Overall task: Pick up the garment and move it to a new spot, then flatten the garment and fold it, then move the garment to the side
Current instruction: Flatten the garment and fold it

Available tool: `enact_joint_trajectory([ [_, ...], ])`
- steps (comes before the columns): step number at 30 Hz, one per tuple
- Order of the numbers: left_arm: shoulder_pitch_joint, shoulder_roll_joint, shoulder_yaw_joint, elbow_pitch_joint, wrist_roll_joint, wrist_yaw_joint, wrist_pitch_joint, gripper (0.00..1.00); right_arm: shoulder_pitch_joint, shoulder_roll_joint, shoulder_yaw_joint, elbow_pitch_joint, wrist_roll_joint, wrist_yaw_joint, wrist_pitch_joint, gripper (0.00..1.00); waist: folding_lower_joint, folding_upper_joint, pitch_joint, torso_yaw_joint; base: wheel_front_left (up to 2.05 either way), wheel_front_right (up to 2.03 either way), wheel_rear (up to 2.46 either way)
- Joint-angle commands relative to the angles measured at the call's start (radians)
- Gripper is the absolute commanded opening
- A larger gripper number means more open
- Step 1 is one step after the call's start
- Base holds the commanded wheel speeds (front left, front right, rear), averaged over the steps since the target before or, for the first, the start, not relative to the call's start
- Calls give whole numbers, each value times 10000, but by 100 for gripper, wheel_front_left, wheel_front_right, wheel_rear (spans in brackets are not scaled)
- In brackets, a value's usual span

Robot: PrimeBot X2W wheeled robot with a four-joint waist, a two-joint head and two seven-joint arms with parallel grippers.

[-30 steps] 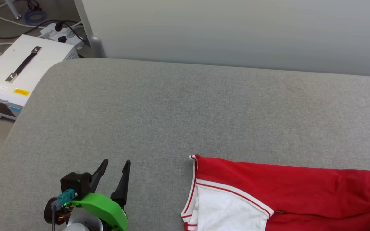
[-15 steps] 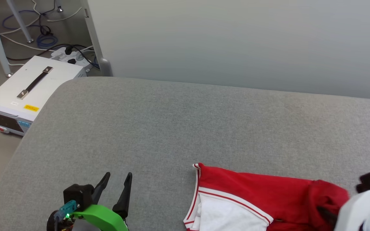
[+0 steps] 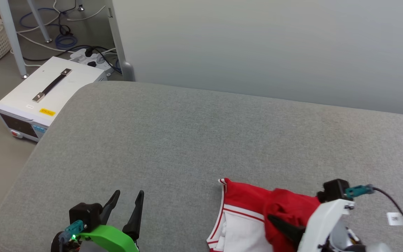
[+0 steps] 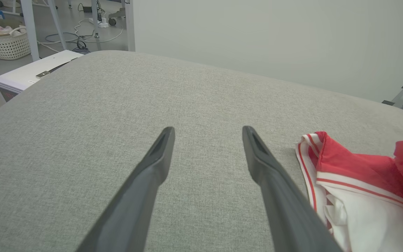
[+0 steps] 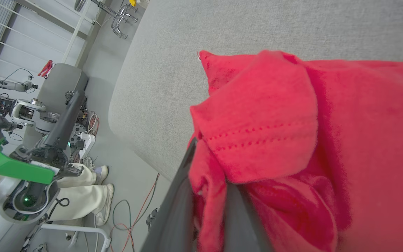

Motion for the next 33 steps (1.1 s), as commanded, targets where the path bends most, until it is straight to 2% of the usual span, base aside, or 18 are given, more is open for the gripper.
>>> enact_joint_trajectory([
  [1, 84, 18, 2, 24, 41, -45, -25, 100, -320, 15, 305, 263, 257, -6, -341, 0, 0, 0, 18, 89, 0, 0, 0],
  [7, -45, -16, -68, 62, 53, -73, 12, 100, -1245, 16, 1465, 1833, 578, -6, -1691, 0, 0, 0, 112, 393, 0, 0, 0],
  [13, -90, -37, -89, 69, 44, -56, 32, 100, -1883, 17, 1779, 3442, 87, -6, -2543, 0, 0, 0, 206, 704, 0, 0, 0],
  [14, -76, -28, -74, 72, 34, -49, 30, 100, -1948, 17, 1845, 3654, 74, -6, -2655, 35, 0, 0, 213, 735, 0, 0, 0],
  [15, -68, -22, -64, 72, 29, -45, 27, 100, -1994, 17, 1919, 3781, 84, -6, -2746, 97, 0, 0, 218, 755, 0, 0, 0],
  [16, -60, -16, -55, 72, 24, -44, 24, 100, -2039, 17, 2044, 3900, 188, -6, -2843, 100, 0, 0, 221, 772, 0, 0, 0],
  [20, -35, -4, -24, 74, 10, -27, 15, 100, -2181, 17, 2731, 3995, 606, -6, -3073, 100, 0, 0, 206, 764, 0, 0, 0],
  [24, 2, 27, 14, 57, -11, 15, 10, 100, -2223, 18, 3473, 3667, 1398, -6, -3106, 100, 0, 0, 90, 637, 0, 0, 0],
  [29, 77, 45, 8, -13, -22, 59, 6, 100, -2315, 18, 3898, 3230, 2409, -6, -3070, 100, 0, 0, -80, 395, 0, 0, 0],
  [33, 126, 47, -13, -146, -7, 91, 2, 100, -2708, 18, 3619, 2968, 1644, -6, -3142, 100, 0, 0, -113, 187, 0, 0, 0],
])
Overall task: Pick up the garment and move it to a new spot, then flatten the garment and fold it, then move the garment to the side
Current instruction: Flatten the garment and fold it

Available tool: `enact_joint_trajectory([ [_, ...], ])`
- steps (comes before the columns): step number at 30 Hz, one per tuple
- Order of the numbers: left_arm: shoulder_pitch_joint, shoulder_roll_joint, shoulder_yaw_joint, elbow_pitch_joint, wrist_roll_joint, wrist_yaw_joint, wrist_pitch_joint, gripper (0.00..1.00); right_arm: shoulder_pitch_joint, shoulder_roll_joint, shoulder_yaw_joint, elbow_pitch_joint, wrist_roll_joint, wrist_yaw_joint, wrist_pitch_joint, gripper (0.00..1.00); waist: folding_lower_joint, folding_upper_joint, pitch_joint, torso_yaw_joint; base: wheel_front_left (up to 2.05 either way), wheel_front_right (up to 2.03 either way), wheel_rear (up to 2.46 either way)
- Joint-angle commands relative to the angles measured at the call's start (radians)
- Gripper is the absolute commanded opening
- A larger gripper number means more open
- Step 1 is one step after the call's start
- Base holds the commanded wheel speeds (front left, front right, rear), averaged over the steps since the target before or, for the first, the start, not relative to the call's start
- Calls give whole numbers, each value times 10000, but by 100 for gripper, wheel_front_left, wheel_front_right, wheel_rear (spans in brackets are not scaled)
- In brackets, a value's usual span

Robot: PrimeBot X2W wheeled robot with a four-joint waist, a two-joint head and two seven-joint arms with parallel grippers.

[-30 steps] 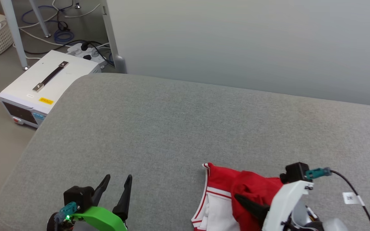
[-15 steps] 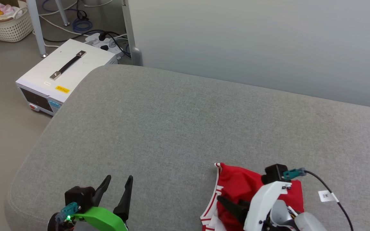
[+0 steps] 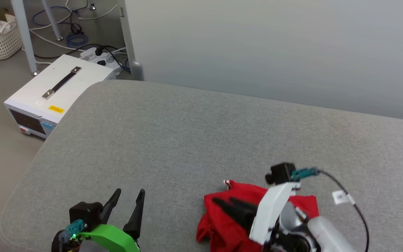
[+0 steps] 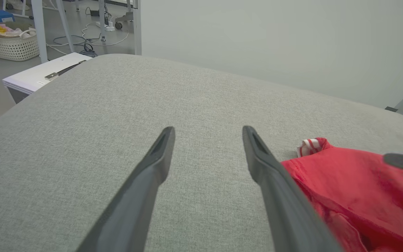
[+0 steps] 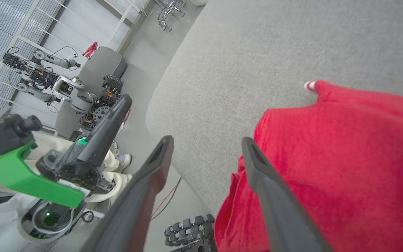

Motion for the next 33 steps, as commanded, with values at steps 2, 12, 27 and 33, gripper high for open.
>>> enact_joint_trajectory([
  [2, 106, 12, 26, -123, 13, 79, -19, 100, -498, -42, -543, -289, -1041, -6, -109, 100, 0, 0, 0, -208, 0, 0, 0],
  [12, -44, -212, 331, -661, 216, -65, -64, 100, -820, -1907, -2084, -2299, -5744, -6, -1248, 100, 0, 0, 250, -542, 0, 0, 0],
  [27, 408, -1037, 1617, -1448, 1450, -622, -74, 100, 1750, -2196, -4953, -3322, -7309, -6, -4851, 100, 0, 0, 639, -844, 0, 0, 0],
  [33, 792, -1605, 2283, -1649, 2170, -1070, -75, 100, 2891, -1325, -5259, -3636, -7340, -6, -5609, 100, 0, 0, 668, -895, 0, 0, 0],
])
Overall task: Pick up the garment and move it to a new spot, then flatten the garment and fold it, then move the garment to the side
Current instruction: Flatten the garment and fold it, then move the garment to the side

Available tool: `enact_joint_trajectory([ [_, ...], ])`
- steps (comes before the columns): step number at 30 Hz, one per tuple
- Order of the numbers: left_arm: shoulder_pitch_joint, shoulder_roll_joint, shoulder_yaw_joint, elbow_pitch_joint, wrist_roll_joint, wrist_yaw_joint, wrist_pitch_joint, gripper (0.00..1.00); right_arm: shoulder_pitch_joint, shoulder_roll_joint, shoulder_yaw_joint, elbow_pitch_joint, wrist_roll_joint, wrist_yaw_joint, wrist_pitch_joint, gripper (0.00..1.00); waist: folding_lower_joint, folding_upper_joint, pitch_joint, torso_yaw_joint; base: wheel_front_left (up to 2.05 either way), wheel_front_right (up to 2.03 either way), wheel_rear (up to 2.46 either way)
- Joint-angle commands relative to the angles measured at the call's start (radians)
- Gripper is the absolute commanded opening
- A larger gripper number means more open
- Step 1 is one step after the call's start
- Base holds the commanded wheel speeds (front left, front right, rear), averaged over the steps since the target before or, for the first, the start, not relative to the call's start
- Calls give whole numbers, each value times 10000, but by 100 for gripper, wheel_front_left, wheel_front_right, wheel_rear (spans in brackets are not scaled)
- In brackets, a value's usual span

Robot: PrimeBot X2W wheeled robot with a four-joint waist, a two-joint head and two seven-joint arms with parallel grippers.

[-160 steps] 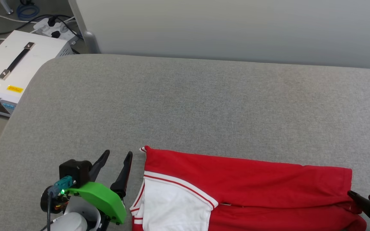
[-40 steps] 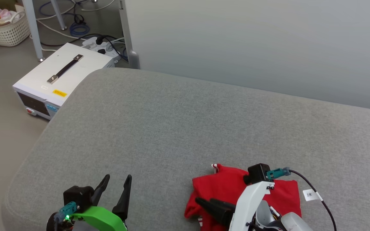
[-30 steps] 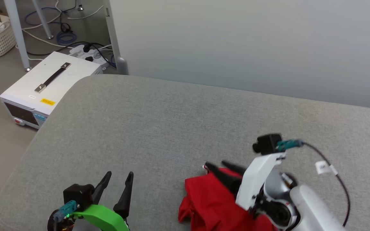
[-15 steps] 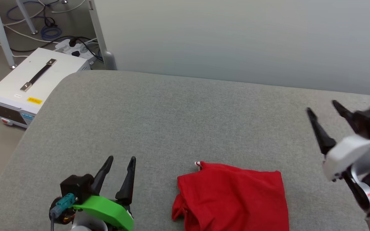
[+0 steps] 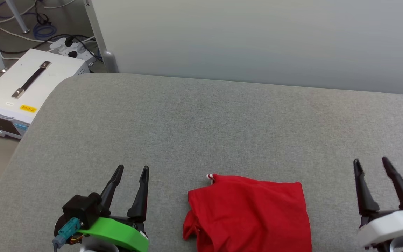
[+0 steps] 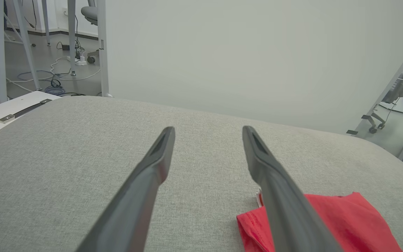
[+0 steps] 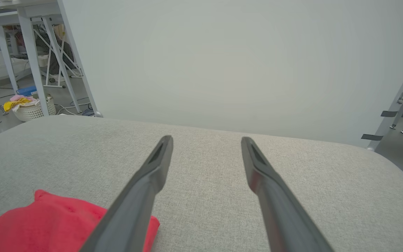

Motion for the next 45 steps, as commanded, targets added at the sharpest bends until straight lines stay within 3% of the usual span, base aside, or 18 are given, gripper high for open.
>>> enact_joint_trajectory([
  [1, 207, -146, 158, -62, 261, -133, -58, 100, 221, 116, -52, -53, -76, -7, -159, 100, 0, -1, 6, 2, 0, 0, 0],
  [10, 502, -872, 894, -3, 1220, -814, -58, 100, 576, 679, -60, 181, -128, -7, -526, 100, 0, -1, -43, -10, 0, 0, 0],
  [24, 503, -1368, 1277, 219, 1780, -1200, -58, 100, 542, 529, 207, 427, 9, -7, 39, 100, 0, -1, -32, 136, 0, 0, 0],
  [27, 482, -1402, 1234, 268, 1805, -1217, -58, 100, 517, 301, 593, 454, 195, -7, 982, 100, 0, -1, 36, 209, 0, 0, 0],
  [33, 371, -1429, 1076, 320, 1832, -1230, -59, 100, 266, 38, 1143, 311, 879, -7, 4031, 100, 0, -1, 350, 378, 0, 0, 0],
  [40, 19, -1352, 751, 427, 1733, -1233, -59, 100, -243, 423, 957, 684, 1249, -7, 7188, 100, 0, -1, 775, 728, 0, 0, 0],
  [45, -147, -1348, 614, 469, 1724, -1233, -59, 100, -529, 732, 926, 1198, 1132, -7, 8290, 100, 0, -1, 1028, 1001, 0, 0, 0],
])
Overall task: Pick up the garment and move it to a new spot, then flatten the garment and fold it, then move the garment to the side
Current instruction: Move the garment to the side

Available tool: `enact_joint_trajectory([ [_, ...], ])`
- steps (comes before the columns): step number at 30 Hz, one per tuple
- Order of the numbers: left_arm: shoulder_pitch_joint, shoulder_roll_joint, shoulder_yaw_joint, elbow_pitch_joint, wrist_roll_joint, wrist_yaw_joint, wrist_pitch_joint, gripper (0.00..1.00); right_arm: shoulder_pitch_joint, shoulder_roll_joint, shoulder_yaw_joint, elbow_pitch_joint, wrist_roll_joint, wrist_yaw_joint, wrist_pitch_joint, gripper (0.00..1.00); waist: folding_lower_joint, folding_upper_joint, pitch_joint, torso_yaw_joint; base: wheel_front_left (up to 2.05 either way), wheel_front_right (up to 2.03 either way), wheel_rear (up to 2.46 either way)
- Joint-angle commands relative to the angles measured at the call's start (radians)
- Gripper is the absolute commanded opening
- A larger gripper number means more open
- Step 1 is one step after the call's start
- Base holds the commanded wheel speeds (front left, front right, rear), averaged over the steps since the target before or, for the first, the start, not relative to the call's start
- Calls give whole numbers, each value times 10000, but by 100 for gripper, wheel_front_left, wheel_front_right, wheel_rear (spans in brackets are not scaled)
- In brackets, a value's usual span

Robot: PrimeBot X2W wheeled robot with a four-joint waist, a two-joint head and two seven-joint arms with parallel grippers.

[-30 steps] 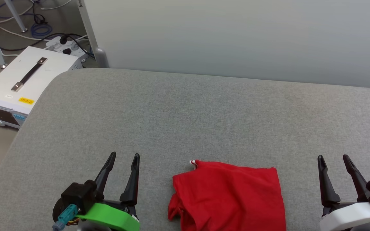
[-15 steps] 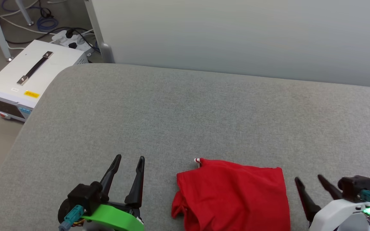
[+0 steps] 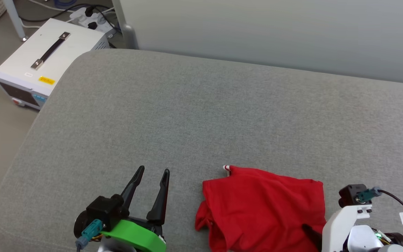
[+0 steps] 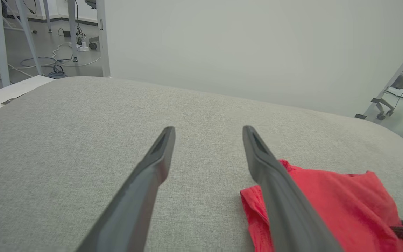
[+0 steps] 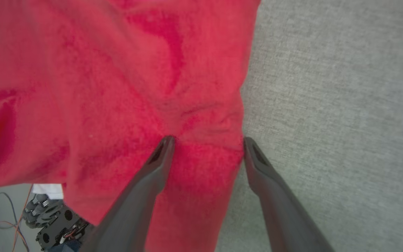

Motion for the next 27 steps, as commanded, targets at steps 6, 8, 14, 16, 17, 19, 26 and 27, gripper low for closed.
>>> enact_joint_trajectory([
  [6, -431, 10, -47, 58, -45, -30, -59, 100, -354, 250, 234, 691, -100, -6, 500, 100, 0, 0, 478, 412, 0, 0, 0],
  [8, -480, -2, -57, 65, -47, -30, -59, 100, -341, 286, 367, 921, -115, -6, 606, 100, 0, 0, 546, 458, 0, 0, 0],
  [14, -510, -6, 57, 161, -54, -30, -59, 100, -504, -14, 796, 1066, -117, -6, 197, 0, 0, 0, 452, 315, 0, 0, 0],
  [16, -483, -9, 69, 172, -56, -30, -59, 100, -610, -242, 916, 909, -209, -6, 6, 0, 0, 0, 353, 186, 0, 0, 0],
  [17, -469, -11, 59, 171, -60, -30, -59, 100, -653, -341, 983, 826, -213, -6, -59, 0, 0, 0, 301, 120, 0, 0, 0],
  [19, -444, 7, 26, 179, -99, -30, -59, 100, -746, -567, 1139, 592, -193, -6, -166, 0, 0, 0, 188, -48, 0, 0, 0],
  [26, -324, 28, -86, 53, -111, -30, -59, 100, -1158, -2088, 2234, -504, -260, -6, -48, 0, 0, 0, -36, -904, 0, 0, 0],
  [27, -295, 27, -88, 16, -110, -30, -59, 100, -1240, -2303, 2388, -640, -236, -6, 30, 0, 0, 0, -43, -1064, 0, 0, 0],
])
